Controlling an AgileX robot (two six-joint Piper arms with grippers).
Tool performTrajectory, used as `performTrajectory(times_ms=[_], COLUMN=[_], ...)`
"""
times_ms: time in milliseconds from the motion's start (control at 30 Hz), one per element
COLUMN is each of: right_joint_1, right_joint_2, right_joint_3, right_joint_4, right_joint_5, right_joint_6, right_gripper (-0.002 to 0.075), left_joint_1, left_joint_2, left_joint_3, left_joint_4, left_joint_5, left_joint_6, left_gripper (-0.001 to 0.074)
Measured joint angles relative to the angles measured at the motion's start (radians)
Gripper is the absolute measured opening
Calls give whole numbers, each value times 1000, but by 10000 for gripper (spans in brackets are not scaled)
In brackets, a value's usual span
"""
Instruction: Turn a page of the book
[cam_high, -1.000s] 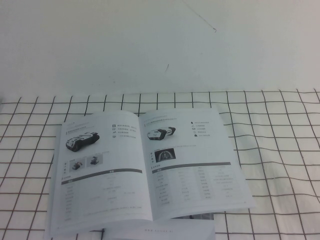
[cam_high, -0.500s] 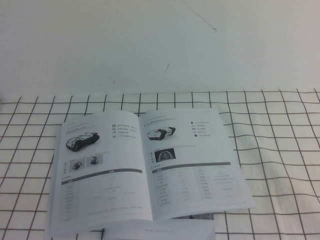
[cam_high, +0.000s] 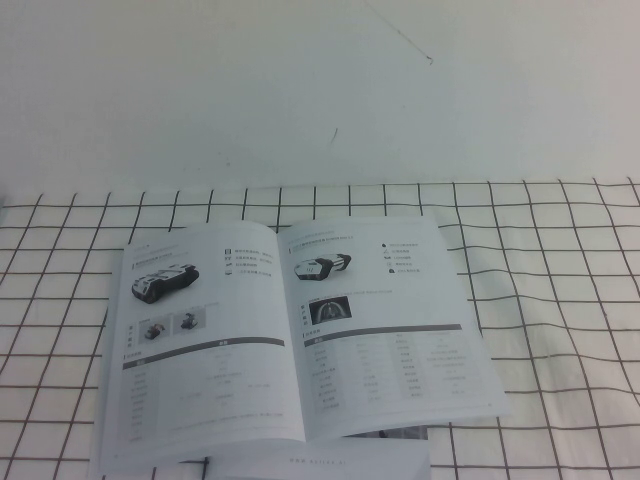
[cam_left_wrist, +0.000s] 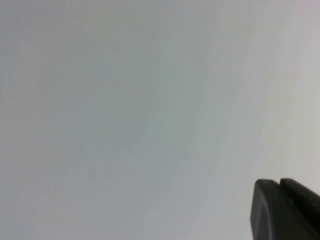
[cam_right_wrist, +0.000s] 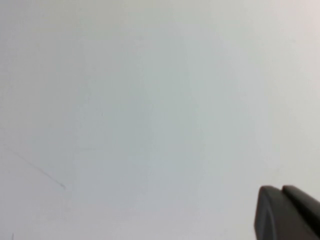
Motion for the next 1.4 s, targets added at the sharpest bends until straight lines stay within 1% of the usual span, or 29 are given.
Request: performTrajectory(times_ms=[67, 133, 267, 367, 467, 600, 700, 733, 800, 867, 933, 1033, 1100, 1200, 1267, 1400], right_joint_1=[0, 0, 0, 0, 0, 0, 11, 12, 15, 15, 15, 16, 16, 16, 17, 17], right_joint_2=[0, 0, 0, 0, 42, 154, 246, 271, 309, 330, 338, 343, 363, 422, 481, 613], right_joint_3=[-24, -54, -106, -156, -226, -328, -397, -420, -458, -479, -479, -455, -452, -447, -445, -445], right_joint_4=[0, 0, 0, 0, 10, 43, 104, 140, 213, 301, 390, 502, 556, 629, 646, 646], right_joint_5=[91, 219, 395, 488, 616, 840, 943, 960, 963, 939, 862, 769, 770, 824, 868, 902], right_joint_6=[5, 8, 4, -31, -113, -246, -288, -304, -369, -464, -557, -632, -665, -721, -775, -856], right_gripper=[-2, -2, -2, -2, -2, -2, -2, -2, -2, -2, -2, -2, -2, -2, -2, -2], left_joint_1=[0, 0, 0, 0, 0, 0, 0, 0, -2, -2, -8, -8, -8, -8, -8, -8], left_joint_2=[0, 0, 0, 0, 0, 0, 28, 51, 94, 133, 162, 215, 276, 421, 523, 750], left_joint_3=[0, 0, 0, 0, -12, -149, -300, -342, -393, -407, -397, -370, -366, -382, -422, -567], left_joint_4=[0, -18, -123, -235, -301, -340, -287, -249, -177, -143, -137, -195, -242, -276, -292, -375], left_joint_5=[21, 84, 230, 307, 419, 698, 905, 962, 1021, 1028, 1015, 1005, 1005, 1013, 1038, 1113], left_joint_6=[-19, -31, -46, -8, 55, 68, 81, 95, 152, 190, 184, 171, 171, 207, 252, 409], left_gripper=[-3, -3, -3, -3, -3, -3, -3, -3, -3, -3, -3, -3, -3, -3, -3, -3])
